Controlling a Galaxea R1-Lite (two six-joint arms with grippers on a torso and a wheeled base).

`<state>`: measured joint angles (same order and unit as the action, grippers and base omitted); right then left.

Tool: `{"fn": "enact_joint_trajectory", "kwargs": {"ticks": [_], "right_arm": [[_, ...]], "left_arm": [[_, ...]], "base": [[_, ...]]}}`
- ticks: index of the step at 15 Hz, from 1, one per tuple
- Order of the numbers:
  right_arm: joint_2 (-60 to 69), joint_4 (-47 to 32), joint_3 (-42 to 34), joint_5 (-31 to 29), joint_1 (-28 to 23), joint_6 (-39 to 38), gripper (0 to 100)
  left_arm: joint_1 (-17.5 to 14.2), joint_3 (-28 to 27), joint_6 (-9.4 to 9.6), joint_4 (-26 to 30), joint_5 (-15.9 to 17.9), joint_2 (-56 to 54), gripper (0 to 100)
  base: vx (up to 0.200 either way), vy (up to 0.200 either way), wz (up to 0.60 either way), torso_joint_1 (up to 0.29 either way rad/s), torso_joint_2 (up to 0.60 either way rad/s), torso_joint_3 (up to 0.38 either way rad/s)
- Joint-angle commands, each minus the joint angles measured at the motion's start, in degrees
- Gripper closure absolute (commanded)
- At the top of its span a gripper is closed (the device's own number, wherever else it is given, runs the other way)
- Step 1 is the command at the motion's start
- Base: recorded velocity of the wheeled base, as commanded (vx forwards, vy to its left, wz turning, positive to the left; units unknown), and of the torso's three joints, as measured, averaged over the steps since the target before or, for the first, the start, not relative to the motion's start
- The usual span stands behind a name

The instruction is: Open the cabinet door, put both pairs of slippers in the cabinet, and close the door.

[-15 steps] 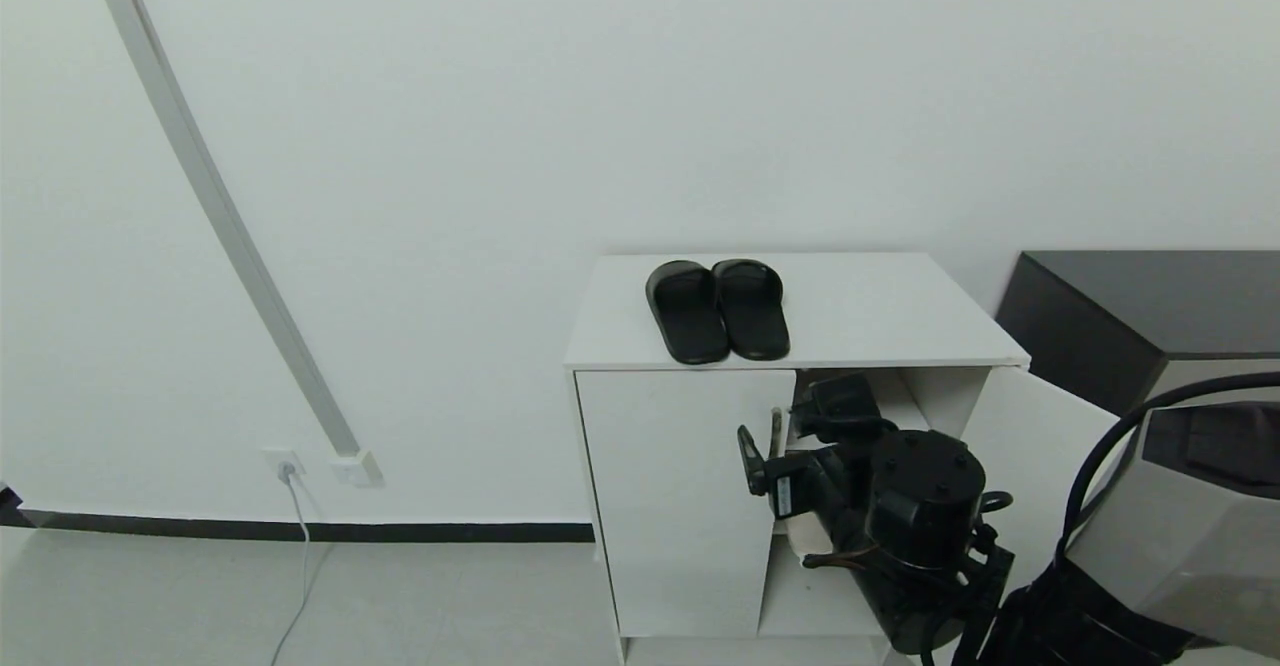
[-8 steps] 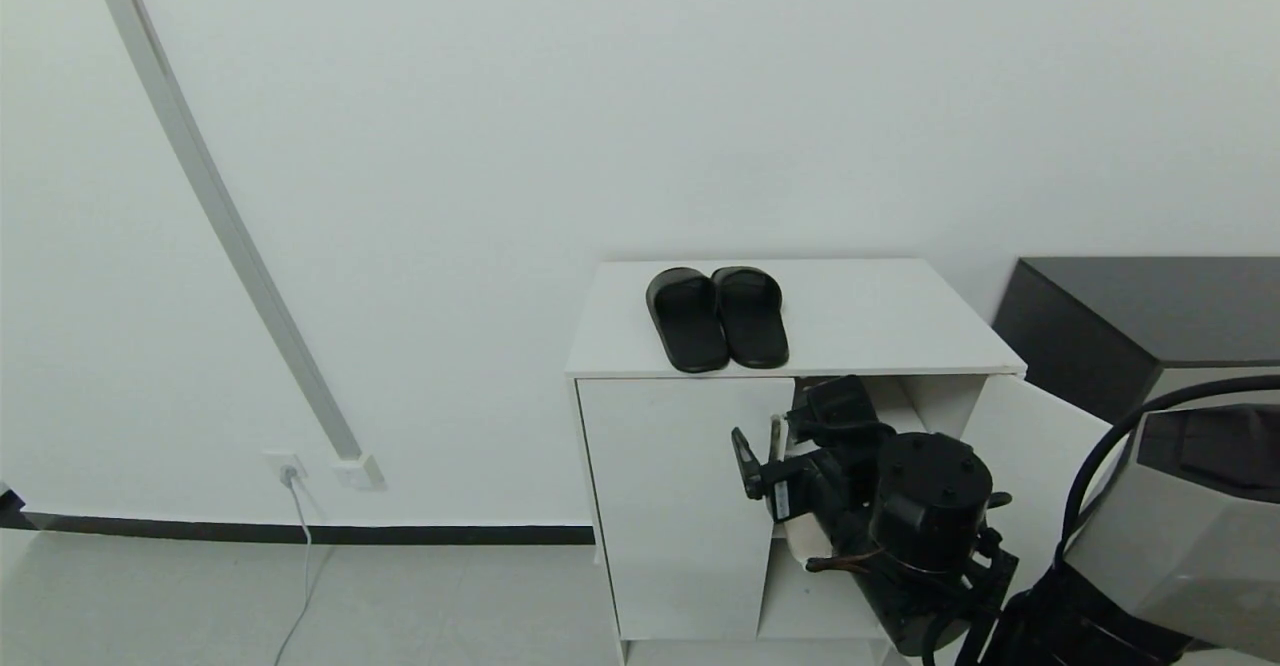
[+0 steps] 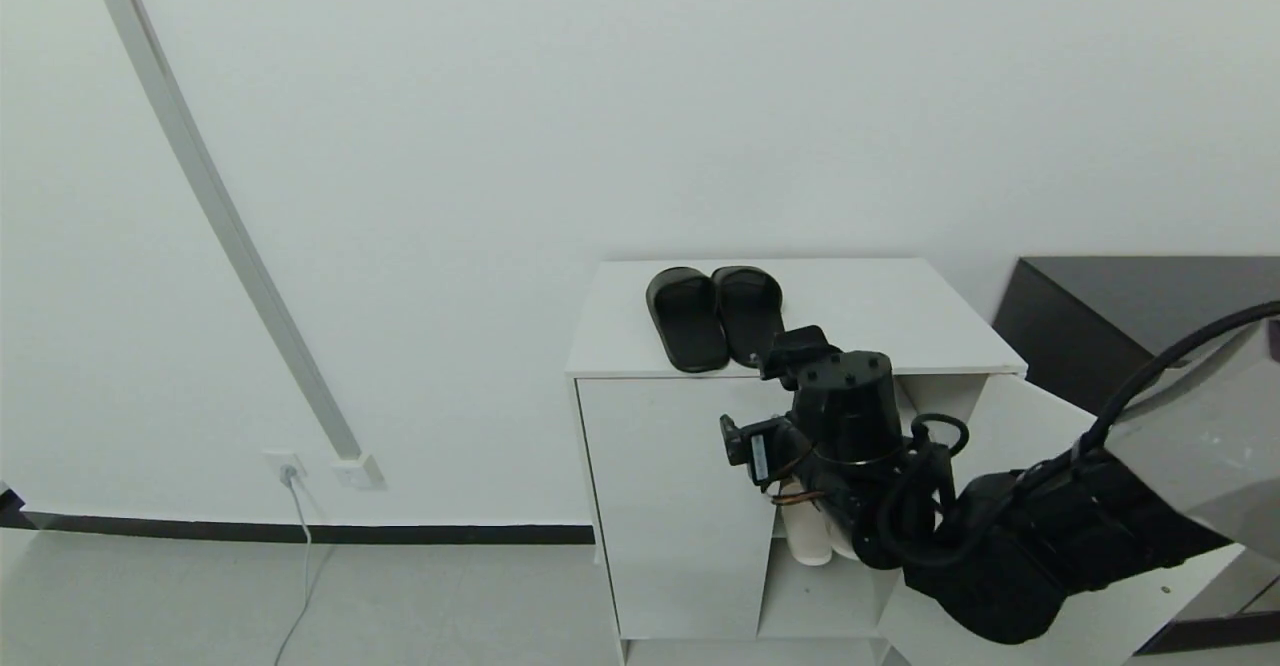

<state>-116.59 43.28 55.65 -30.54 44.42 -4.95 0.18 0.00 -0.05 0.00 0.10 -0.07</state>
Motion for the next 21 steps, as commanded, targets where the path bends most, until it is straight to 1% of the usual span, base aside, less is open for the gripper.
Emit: {"fn": "enact_joint_trajectory", "kwargs": {"ticks": [1, 2, 3, 12, 14, 18, 21], "right_arm": [[4.3, -8.1, 6.8, 0.0, 0.1, -3.2, 0], [4.9, -11.2, 8.2, 0.0, 0.1, -3.9, 0], [5.1, -12.0, 8.8, -0.1, 0.1, -4.0, 0], [3.8, -11.8, 8.2, 0.0, 1.4, -4.2, 0], [2.6, -11.2, 7.7, -0.2, 2.1, -4.3, 0], [-1.5, -5.5, 7.1, -0.3, 2.3, -4.1, 0], [-5.1, -2.9, 8.3, 0.0, 2.0, -4.0, 0]], "left_arm": [[0.0, 0.0, -0.04, 0.0, 0.0, 0.1, 100], [0.0, 0.0, 0.05, 0.0, 0.1, 0.1, 100], [0.0, 0.0, 0.05, 0.0, 0.1, 0.1, 100], [0.0, 0.0, 0.05, 0.0, 0.1, 0.1, 100], [0.0, 0.0, 0.05, 0.0, 0.1, 0.1, 100], [0.0, 0.0, -0.13, 0.0, 0.0, 0.1, 100], [0.0, 0.0, -0.13, 0.0, 0.0, 0.1, 100]], "base": [[0.000, 0.000, 0.00, 0.000, 0.00, 0.000], [0.000, 0.000, 0.00, 0.000, 0.00, 0.000], [0.000, 0.000, 0.00, 0.000, 0.00, 0.000], [0.200, 0.000, 0.00, 0.004, 0.00, 0.006], [0.200, 0.000, 0.00, 0.005, 0.00, 0.007], [0.200, 0.000, 0.00, 0.007, 0.00, 0.001], [0.000, 0.000, 0.00, 0.000, 0.00, 0.000]]}}
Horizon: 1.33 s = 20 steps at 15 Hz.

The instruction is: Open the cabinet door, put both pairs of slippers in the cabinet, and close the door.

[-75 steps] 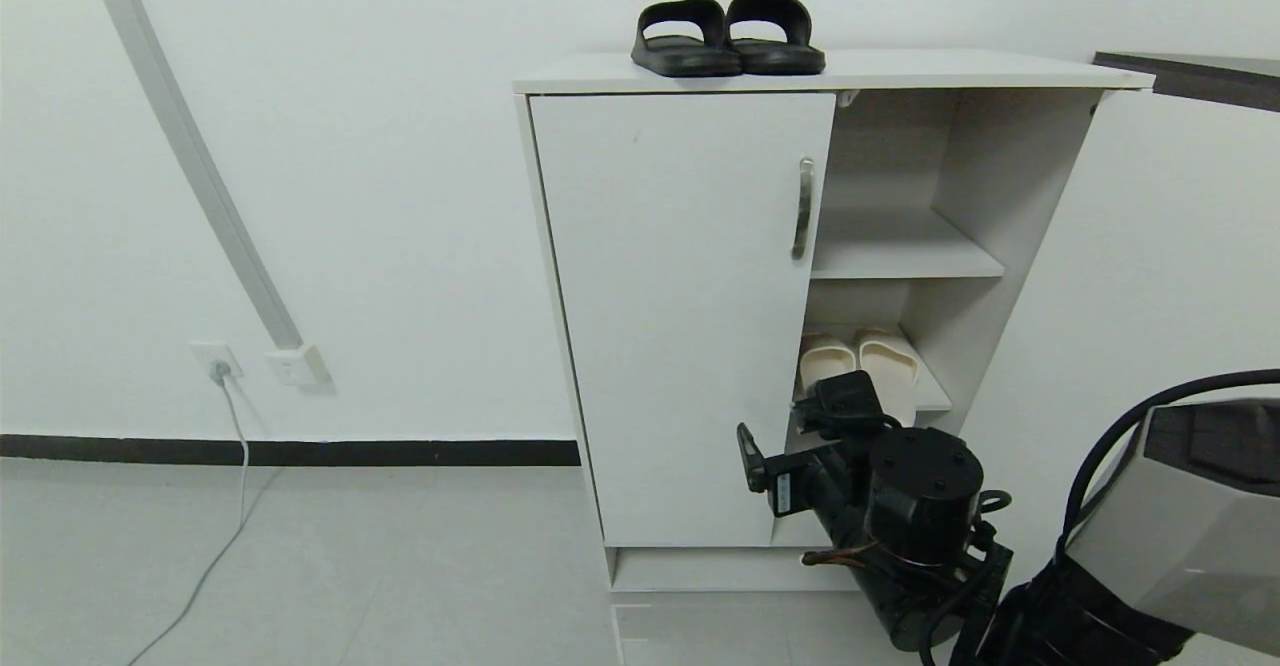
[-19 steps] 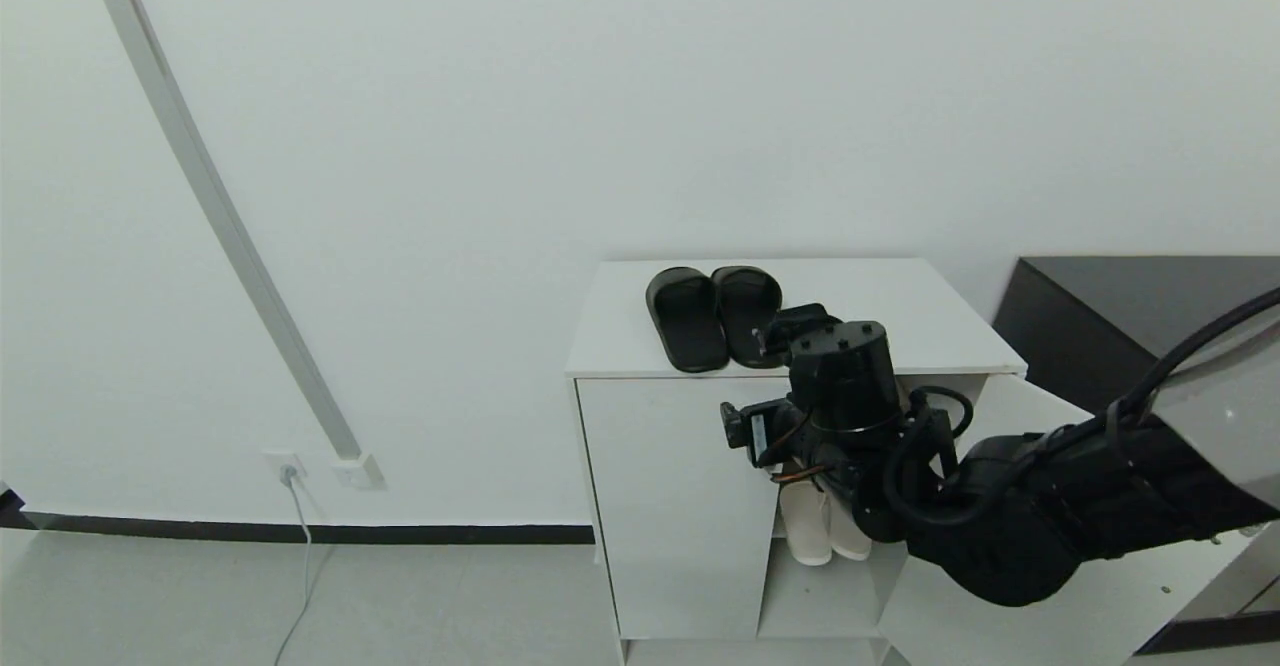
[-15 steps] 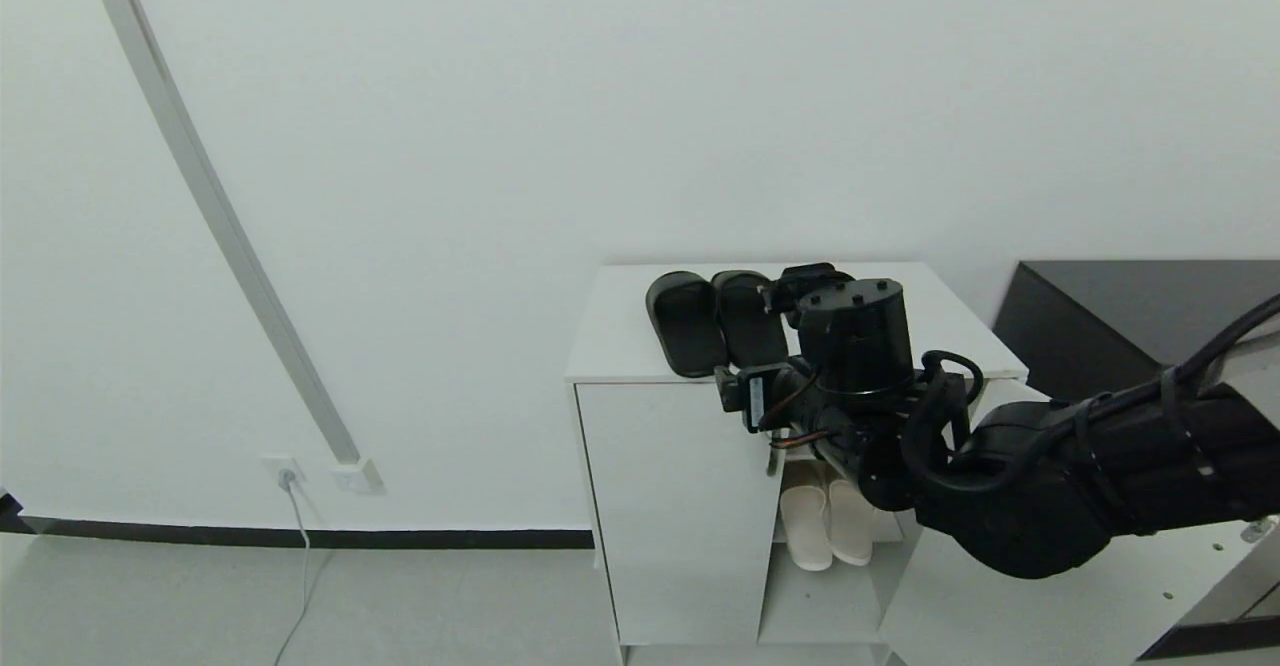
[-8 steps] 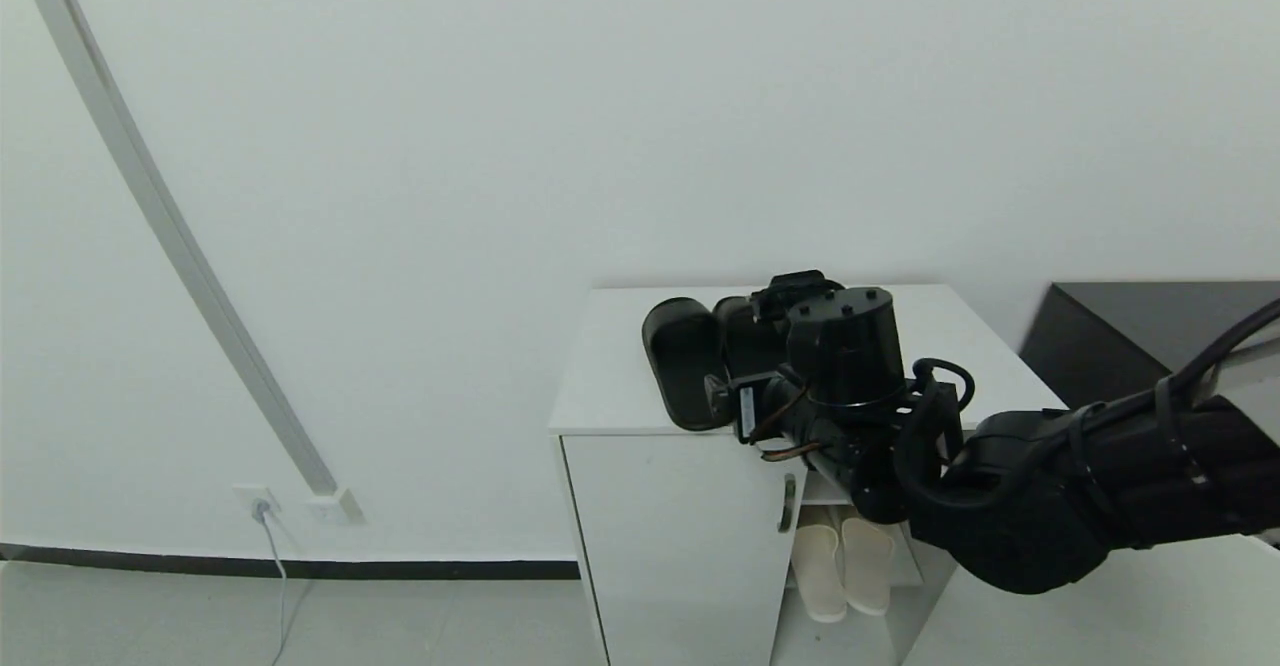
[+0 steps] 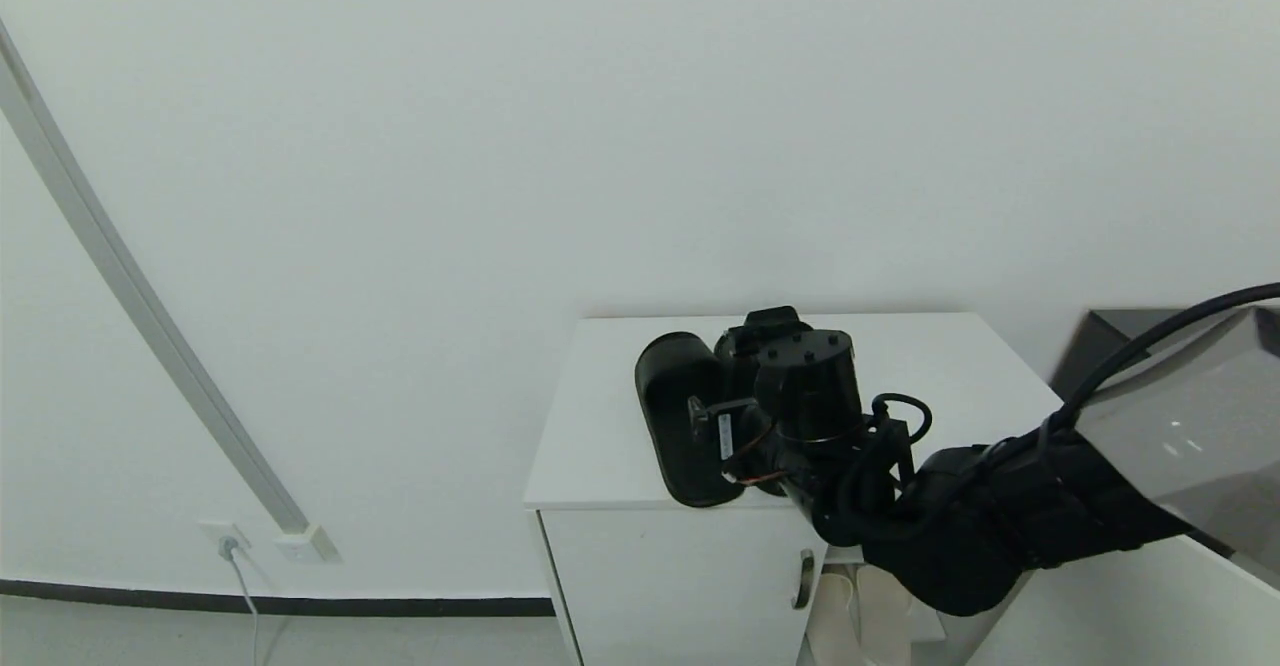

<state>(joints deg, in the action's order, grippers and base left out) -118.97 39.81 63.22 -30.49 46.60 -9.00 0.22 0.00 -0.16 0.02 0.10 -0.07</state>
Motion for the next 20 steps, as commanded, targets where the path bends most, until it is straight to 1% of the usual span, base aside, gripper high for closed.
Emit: {"fn": "enact_joint_trajectory", "kwargs": {"ticks": [1, 8, 11, 14, 18, 19, 20], "right_arm": [[-3.9, 1.2, 2.0, 0.0, -0.5, 0.1, 0], [-10.0, 0.6, 11.3, 1.2, -3.2, 0.5, 0], [-11.5, -0.8, 14.1, 1.7, -4.3, 0.5, 0], [-13.5, -0.9, 16.8, 3.5, -5.4, 0.5, 0], [-15.9, -2.5, 21.5, 3.8, -6.5, 0.6, 0], [-16.2, -2.5, 22.0, 3.8, -6.5, 0.6, 100], [-16.6, -2.5, 22.3, 3.8, -6.5, 0.9, 100]], "left_arm": [[0.0, 0.0, -0.02, 0.0, -0.1, 0.1, 100], [0.0, 0.0, -0.19, 0.0, -0.2, 0.1, 100], [0.0, 0.0, -0.19, 0.0, -0.2, 0.1, 100], [0.0, 0.0, -0.19, 0.0, -0.2, 0.1, 100], [0.0, 0.0, -0.19, 0.0, -0.2, 0.1, 100], [0.0, 0.0, -0.19, 0.0, -0.2, 0.1, 100], [0.0, 0.0, -0.19, 0.0, -0.2, 0.1, 100]], "base": [[0.000, 0.000, 0.00, 0.000, 0.00, 0.000], [0.000, 0.000, 0.00, 0.000, 0.00, 0.000], [0.000, 0.000, 0.00, 0.000, 0.00, 0.000], [0.000, 0.000, 0.00, 0.000, 0.00, 0.000], [0.000, 0.000, 0.00, 0.000, 0.00, 0.000], [0.000, 0.000, 0.00, 0.000, 0.00, 0.000], [0.000, 0.000, 0.00, 0.000, 0.00, 0.000]]}}
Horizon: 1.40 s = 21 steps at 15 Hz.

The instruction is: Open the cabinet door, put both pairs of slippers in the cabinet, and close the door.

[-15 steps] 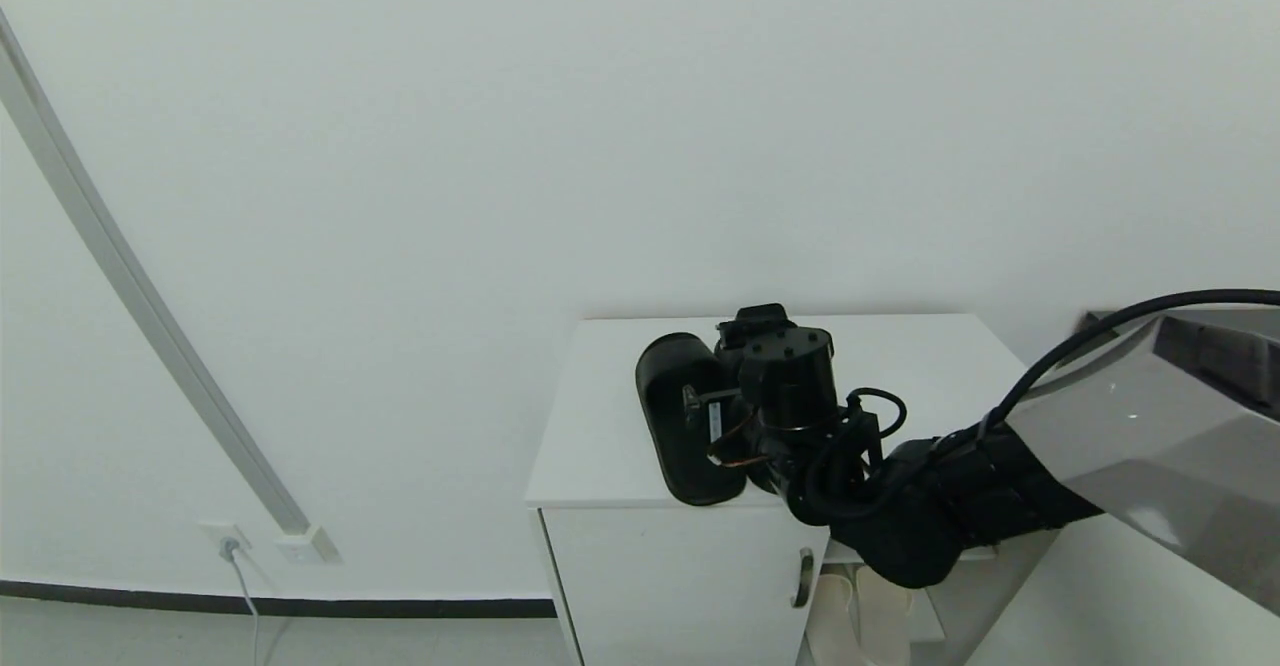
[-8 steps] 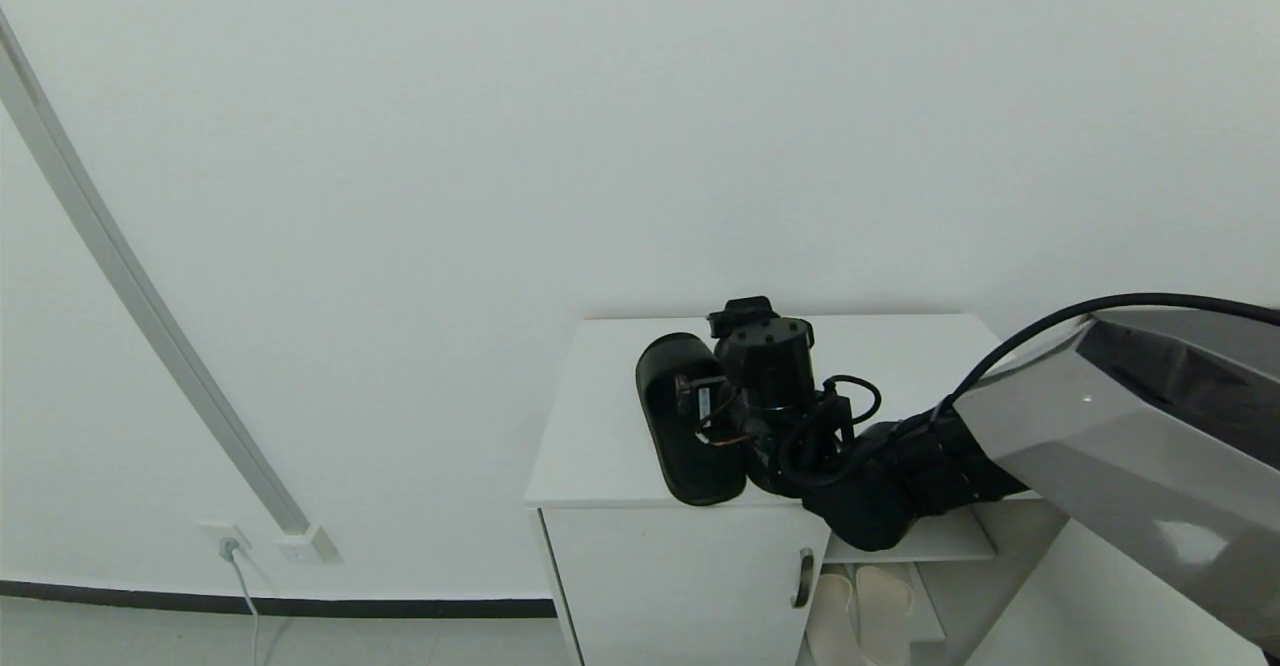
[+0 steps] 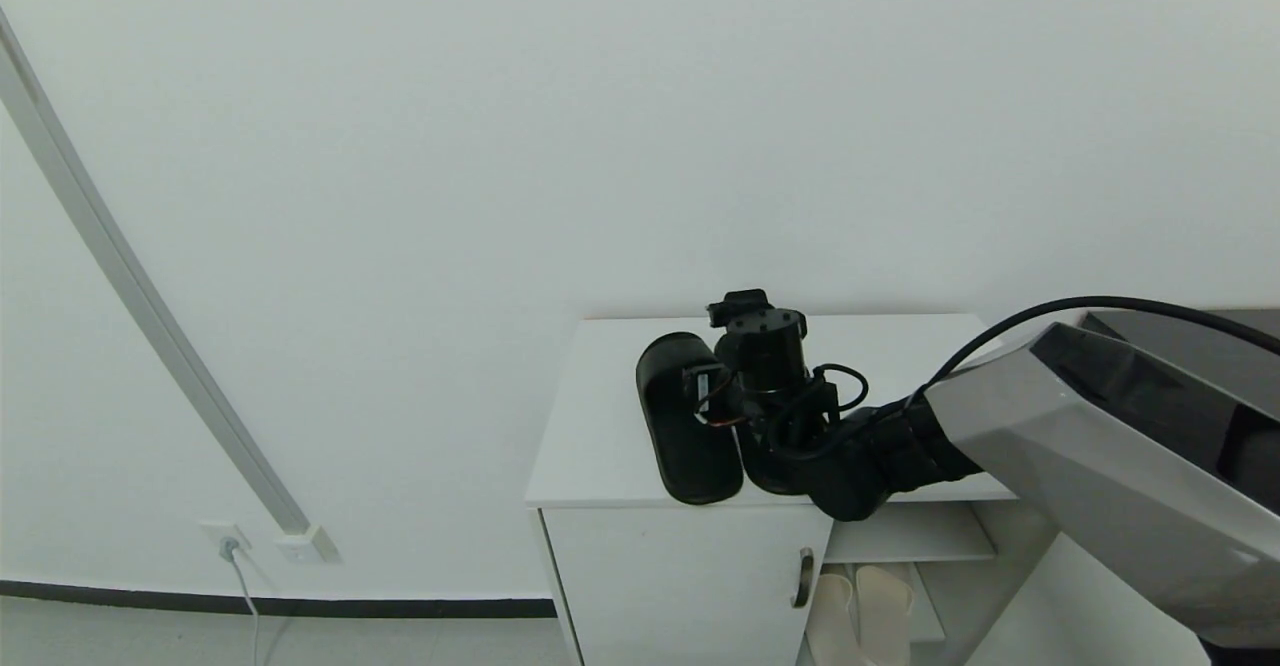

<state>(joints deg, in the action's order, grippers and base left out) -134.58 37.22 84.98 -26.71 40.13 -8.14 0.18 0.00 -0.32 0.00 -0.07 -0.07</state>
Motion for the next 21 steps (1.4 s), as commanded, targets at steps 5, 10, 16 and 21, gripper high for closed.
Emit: {"fn": "enact_joint_trajectory", "kwargs": {"ticks": [5, 10, 16, 21], "right_arm": [[-0.9, 0.0, 0.6, 0.0, -0.1, 0.1, 100], [4.2, 0.3, -3.7, 0.4, 0.0, 0.1, 100], [24.5, 0.6, -25.0, 11.9, 1.4, 0.1, 100], [40.5, 3.1, -43.8, 20.0, 4.3, 0.1, 100]], "left_arm": [[0.0, 0.0, -0.03, 0.0, 0.0, 0.1, 100], [0.0, 0.0, -0.03, 0.0, 0.0, 0.1, 100], [0.0, 0.0, -0.03, 0.0, 0.0, 0.1, 100], [0.0, 0.0, -0.03, 0.0, 0.0, 0.1, 100]], "base": [[0.000, 0.000, 0.00, 0.000, 0.00, 0.000], [0.000, 0.000, 0.00, 0.000, 0.00, 0.000], [0.000, 0.000, 0.00, 0.000, 0.00, 0.000], [0.000, 0.000, 0.00, 0.000, 0.00, 0.000]]}}
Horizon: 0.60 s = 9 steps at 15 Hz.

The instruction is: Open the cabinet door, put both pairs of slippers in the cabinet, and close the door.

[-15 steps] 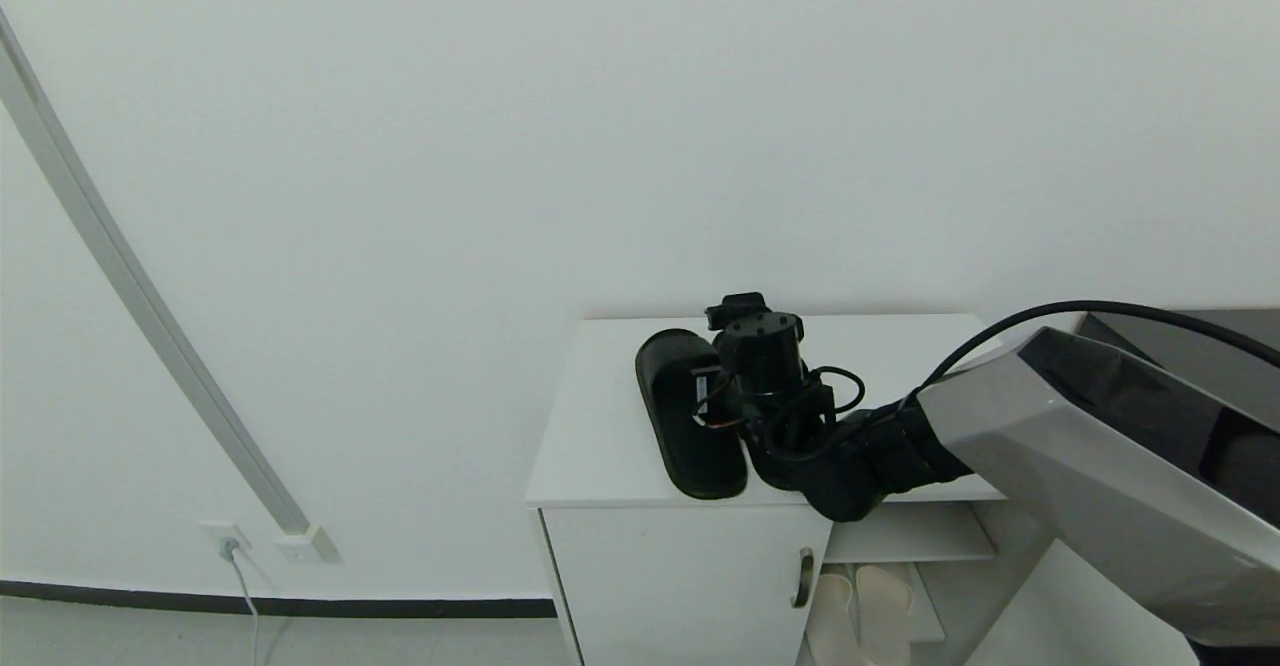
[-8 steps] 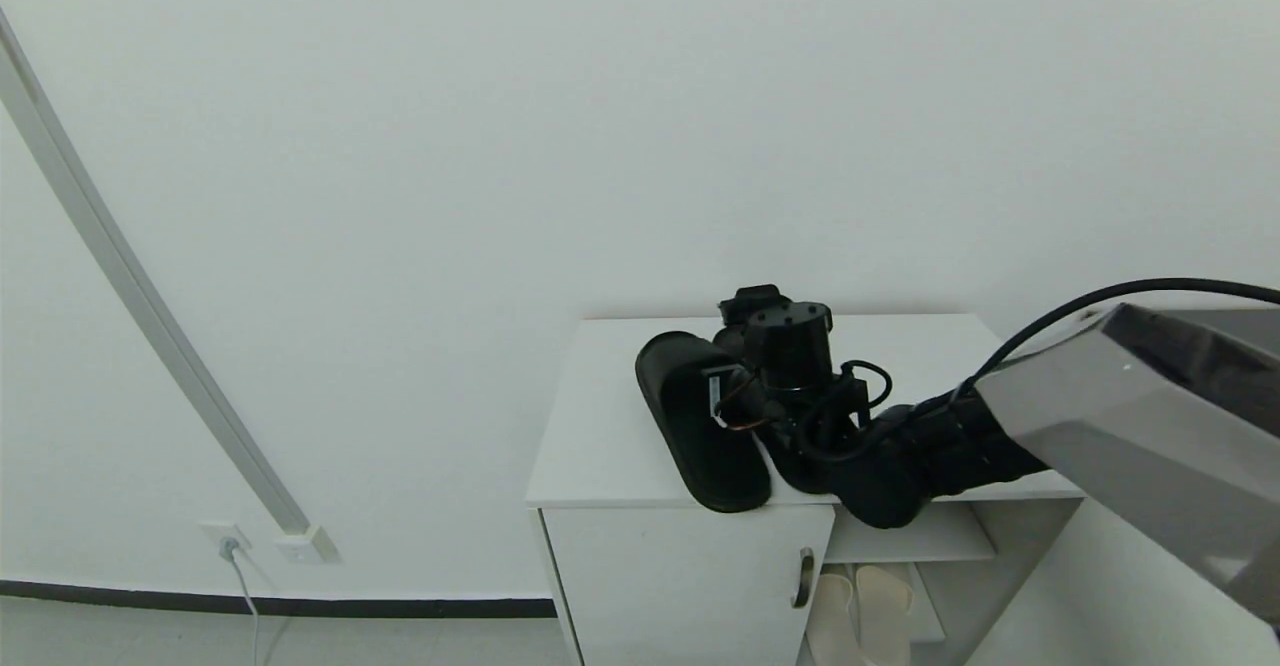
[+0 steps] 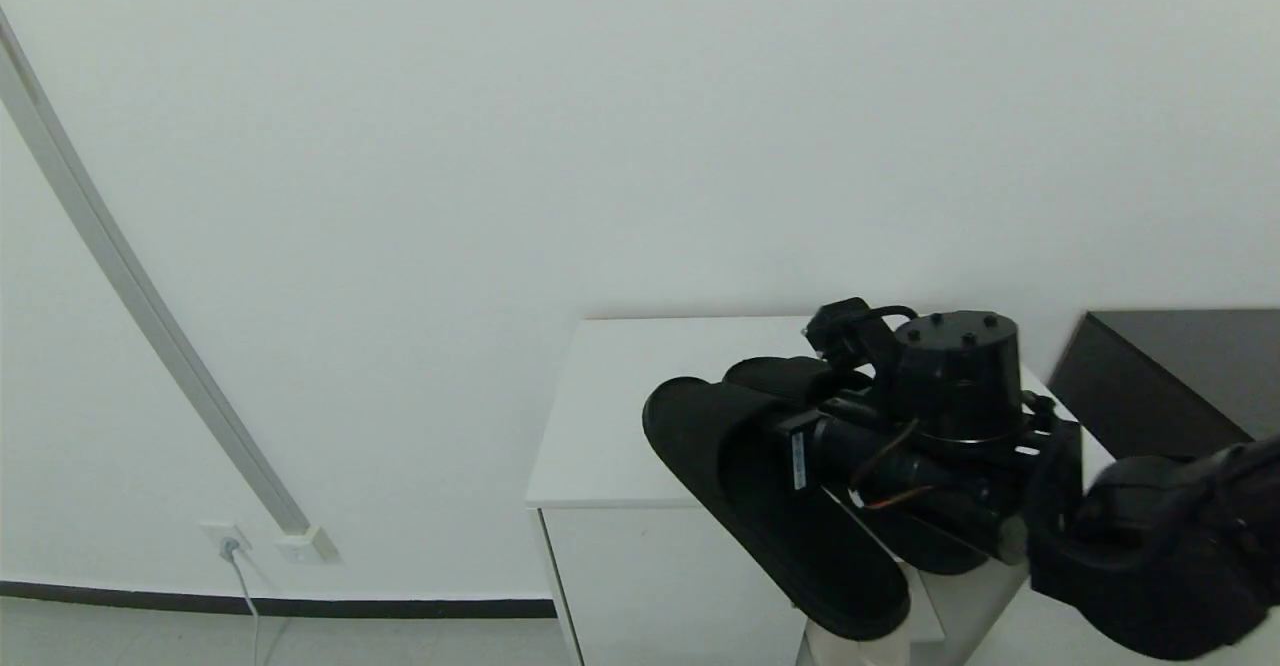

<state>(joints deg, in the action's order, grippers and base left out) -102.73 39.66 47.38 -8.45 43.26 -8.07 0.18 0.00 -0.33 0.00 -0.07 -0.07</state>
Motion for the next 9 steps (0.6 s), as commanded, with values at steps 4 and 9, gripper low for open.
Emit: {"fn": "enact_joint_trajectory", "kwargs": {"ticks": [4, 9], "right_arm": [[10.9, 0.8, -9.8, 1.8, 1.7, 0.1, 100], [10.6, 0.9, -10.5, 1.4, 3.2, 0.1, 100]], "left_arm": [[0.0, 0.0, -0.02, 0.0, 0.0, 0.1, 100], [0.0, 0.0, -0.02, 0.0, -0.1, 0.1, 100]], "base": [[0.000, 0.000, 0.00, 0.000, 0.00, 0.000], [0.000, 0.000, 0.00, 0.000, 0.00, 0.000]]}}
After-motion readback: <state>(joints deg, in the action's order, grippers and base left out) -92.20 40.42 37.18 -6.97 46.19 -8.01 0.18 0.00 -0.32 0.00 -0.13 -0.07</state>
